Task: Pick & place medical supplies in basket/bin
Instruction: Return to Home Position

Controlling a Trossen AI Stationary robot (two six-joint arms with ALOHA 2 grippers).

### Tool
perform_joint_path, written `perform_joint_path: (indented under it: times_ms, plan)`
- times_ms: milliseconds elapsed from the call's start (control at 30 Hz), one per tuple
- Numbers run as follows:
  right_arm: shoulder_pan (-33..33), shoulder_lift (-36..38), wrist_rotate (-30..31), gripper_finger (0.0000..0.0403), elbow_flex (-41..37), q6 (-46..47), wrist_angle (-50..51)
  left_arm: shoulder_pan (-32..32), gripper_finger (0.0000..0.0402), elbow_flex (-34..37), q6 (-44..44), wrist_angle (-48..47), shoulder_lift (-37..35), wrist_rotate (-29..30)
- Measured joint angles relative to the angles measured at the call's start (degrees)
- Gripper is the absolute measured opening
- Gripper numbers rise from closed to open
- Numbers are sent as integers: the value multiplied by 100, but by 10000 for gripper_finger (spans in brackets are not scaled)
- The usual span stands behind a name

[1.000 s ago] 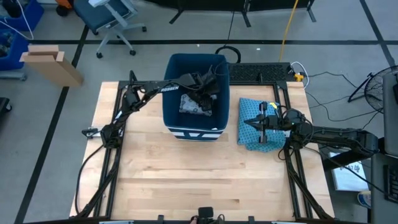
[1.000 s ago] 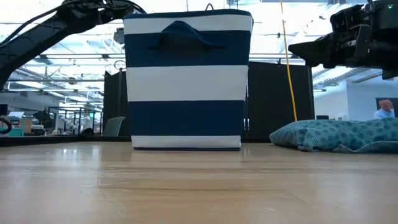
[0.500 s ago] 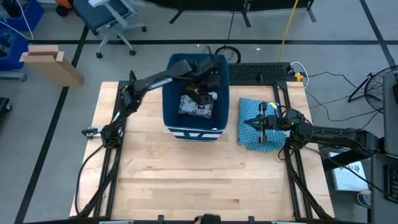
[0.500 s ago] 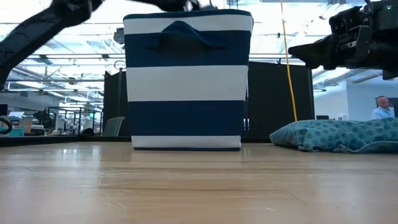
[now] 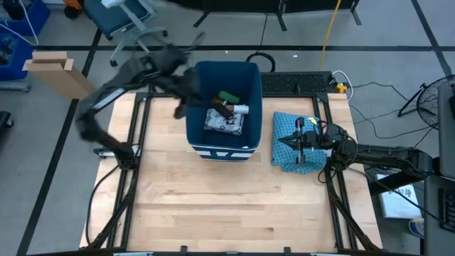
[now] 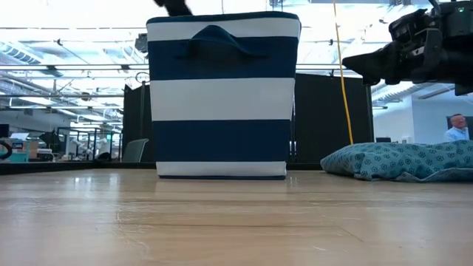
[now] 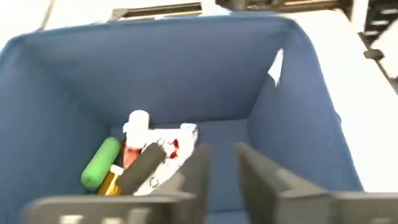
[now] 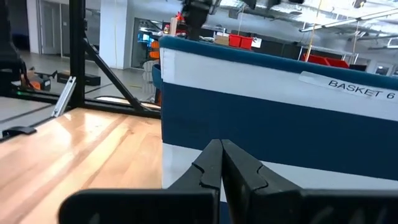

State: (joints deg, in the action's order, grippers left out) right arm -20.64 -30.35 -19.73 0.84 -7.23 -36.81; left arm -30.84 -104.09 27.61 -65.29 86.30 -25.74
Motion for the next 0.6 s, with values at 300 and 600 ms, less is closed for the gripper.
perform_joint_path:
  times_ms: [300, 600]
  plan:
    - [0, 2, -2, 0, 0, 527, -209, -161, 3, 5266, -1161, 5193, -3541, -673]
    - [0, 2, 2, 0, -2, 634, -309, -176, 2, 8038, -1367, 6889, -6056, 185]
